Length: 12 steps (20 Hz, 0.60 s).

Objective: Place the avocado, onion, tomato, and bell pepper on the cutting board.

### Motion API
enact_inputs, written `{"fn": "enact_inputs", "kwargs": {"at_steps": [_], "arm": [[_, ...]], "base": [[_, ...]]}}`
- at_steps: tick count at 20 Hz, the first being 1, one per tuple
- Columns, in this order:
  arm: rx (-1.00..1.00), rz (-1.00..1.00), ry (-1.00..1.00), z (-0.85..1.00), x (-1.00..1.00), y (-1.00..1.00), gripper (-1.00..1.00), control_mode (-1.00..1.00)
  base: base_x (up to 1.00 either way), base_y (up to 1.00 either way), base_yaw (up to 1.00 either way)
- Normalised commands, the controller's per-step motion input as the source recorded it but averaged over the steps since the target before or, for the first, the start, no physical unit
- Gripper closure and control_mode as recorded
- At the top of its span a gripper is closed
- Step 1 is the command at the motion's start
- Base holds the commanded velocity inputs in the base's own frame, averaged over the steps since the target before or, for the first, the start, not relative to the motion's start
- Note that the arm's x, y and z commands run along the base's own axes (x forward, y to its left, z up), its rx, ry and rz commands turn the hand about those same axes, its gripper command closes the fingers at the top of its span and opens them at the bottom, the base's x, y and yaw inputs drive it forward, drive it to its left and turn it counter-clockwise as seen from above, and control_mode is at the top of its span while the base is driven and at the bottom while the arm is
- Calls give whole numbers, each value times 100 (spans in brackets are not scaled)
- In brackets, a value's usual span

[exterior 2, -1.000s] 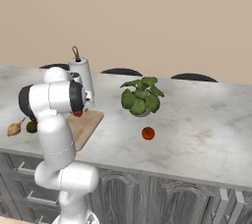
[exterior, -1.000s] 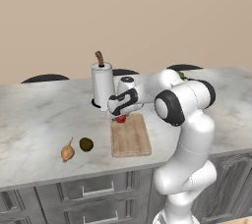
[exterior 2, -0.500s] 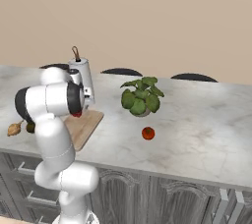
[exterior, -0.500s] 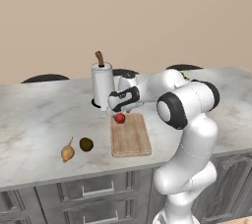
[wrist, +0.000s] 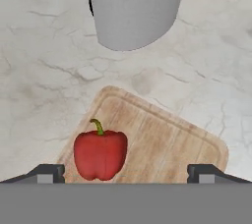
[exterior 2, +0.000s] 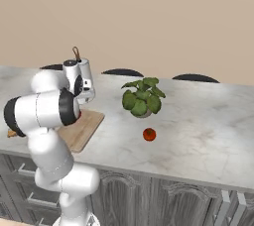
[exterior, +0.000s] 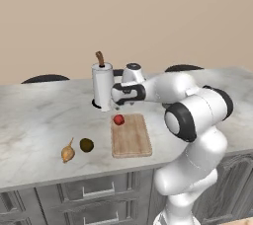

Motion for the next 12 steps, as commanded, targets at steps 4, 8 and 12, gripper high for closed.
{"fn": "enact_inputs", "kwargs": {"at_steps": [4, 8, 12], "arm": [[0, 0, -5, 42, -27, -36, -100, -100], [0, 0, -4, 32, -32, -47, -100, -100], [0, -1, 3, 15, -28, -60, -100, -100]], "base": [[0, 0, 0], [0, 0, 0], [0, 0, 0]]}}
